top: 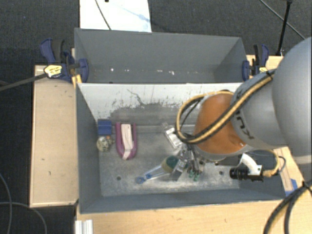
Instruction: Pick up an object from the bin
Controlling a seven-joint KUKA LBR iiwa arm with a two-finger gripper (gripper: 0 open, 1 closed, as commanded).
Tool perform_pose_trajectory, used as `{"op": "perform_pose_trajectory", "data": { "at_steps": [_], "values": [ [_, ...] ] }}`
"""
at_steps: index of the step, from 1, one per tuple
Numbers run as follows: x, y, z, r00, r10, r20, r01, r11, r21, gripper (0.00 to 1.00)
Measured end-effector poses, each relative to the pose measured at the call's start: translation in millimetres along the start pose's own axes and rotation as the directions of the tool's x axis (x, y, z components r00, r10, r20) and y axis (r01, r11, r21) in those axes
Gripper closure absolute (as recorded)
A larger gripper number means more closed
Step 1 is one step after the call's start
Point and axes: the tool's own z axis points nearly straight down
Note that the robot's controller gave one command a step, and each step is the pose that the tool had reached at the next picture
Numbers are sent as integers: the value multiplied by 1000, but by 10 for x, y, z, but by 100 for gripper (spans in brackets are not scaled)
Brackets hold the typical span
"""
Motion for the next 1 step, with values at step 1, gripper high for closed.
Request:
{"op": "perform_pose_trajectory", "data": {
  "at_steps": [1],
  "values": [
    [-11, 21, 111, 950, -313, 11, 313, 950, 1, 100]
  ]
}}
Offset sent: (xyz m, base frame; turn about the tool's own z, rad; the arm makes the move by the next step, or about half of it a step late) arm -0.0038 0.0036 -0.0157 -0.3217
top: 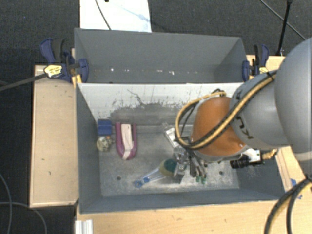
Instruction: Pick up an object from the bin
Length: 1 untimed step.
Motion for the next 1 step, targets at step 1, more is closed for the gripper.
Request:
{"op": "perform_pose_trajectory", "data": {
  "at_steps": [1],
  "values": [
    [-279, 77, -2169, 996, -86, -7, 86, 996, -3, 100]
  ]
}}
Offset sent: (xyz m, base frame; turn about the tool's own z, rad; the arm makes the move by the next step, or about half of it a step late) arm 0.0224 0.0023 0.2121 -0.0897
